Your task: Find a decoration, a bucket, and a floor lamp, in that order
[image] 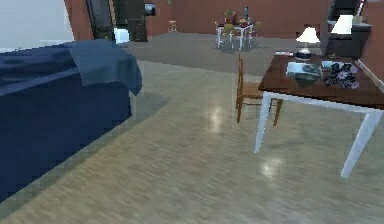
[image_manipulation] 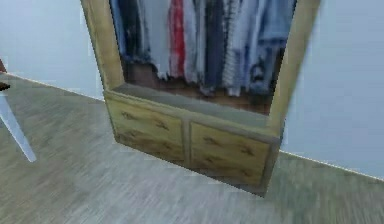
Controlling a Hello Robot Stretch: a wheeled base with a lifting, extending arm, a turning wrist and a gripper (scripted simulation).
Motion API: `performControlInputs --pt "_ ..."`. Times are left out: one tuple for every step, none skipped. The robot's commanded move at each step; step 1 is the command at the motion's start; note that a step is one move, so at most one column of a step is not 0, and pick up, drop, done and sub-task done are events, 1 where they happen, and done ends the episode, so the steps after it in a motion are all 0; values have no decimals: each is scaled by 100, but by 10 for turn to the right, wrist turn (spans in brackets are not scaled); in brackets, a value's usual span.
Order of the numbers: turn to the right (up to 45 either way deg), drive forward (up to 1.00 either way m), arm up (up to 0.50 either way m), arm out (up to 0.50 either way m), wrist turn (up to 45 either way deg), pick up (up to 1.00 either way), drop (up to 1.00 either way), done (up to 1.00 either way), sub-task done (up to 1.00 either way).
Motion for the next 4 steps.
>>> performControlInputs --pt "0 100 0 0 0 0 0 0 0" --pt "0 100 0 0 0 0 0 0 0" --pt "0 80 0 0 0 0 0 0 0" --pt "330 0 0 0 0 0 0 0 0"
